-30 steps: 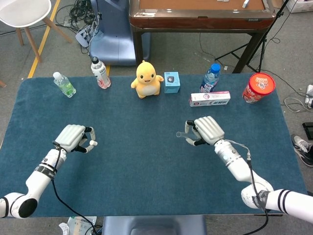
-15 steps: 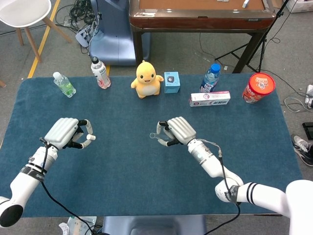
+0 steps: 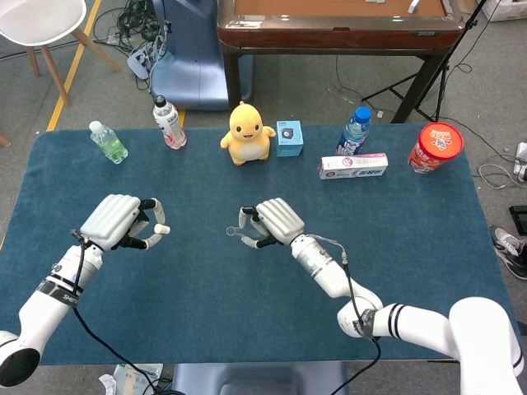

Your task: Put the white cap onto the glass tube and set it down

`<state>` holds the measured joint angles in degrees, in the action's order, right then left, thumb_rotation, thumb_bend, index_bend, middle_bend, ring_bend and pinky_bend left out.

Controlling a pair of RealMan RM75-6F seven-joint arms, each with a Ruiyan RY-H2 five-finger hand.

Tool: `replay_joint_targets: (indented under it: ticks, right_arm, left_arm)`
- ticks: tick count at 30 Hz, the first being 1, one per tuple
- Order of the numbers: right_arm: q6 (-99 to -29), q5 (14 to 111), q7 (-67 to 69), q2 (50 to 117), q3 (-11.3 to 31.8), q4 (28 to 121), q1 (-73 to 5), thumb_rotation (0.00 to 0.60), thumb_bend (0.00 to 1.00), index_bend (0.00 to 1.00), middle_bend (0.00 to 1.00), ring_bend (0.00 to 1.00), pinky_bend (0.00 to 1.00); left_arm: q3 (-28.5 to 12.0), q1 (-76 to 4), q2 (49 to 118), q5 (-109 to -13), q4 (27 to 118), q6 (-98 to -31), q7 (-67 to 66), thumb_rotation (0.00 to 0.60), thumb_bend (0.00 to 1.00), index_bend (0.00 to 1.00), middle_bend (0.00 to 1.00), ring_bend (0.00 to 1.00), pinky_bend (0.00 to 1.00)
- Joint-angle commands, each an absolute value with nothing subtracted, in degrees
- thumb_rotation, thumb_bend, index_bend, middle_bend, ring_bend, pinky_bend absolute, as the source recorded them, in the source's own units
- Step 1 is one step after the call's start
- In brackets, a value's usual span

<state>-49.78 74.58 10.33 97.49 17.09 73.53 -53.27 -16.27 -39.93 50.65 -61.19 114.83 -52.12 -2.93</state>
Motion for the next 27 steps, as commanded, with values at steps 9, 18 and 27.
replay_joint_targets:
  ticks: [9,18,27]
  right_arm:
    - [-43.5,66.1,4.4,97.6,20.5,76.5,-57.7,0.6,0.58,0.85,0.91,1.0,1.0]
    - [-43.5,63.1,1.6,98.5,20.9,76.8,-59.1,0.6,0.59,0.85,0.91,1.0,1.0]
    - [-44.1,62.1,1.3,100.7,21.1,74.5,-60.2,0.6,0.59,0.85,0.91,1.0,1.0]
  left_arm:
    - [-16.1,-41.8,54.0,-62.3,115.7,-56.4,-9.4,0.6,0.29,0.58,1.0,1.0,1.0]
    - [-15.0,-42.9,56.8,-63.6,114.9,-58.2,-13.9,0.6,0.29,0.58,1.0,1.0,1.0]
    - [-14.6,-43.8,58.4,-64.2,114.5,-58.5,-15.2,0.6,0.29,0.58,1.0,1.0,1.0]
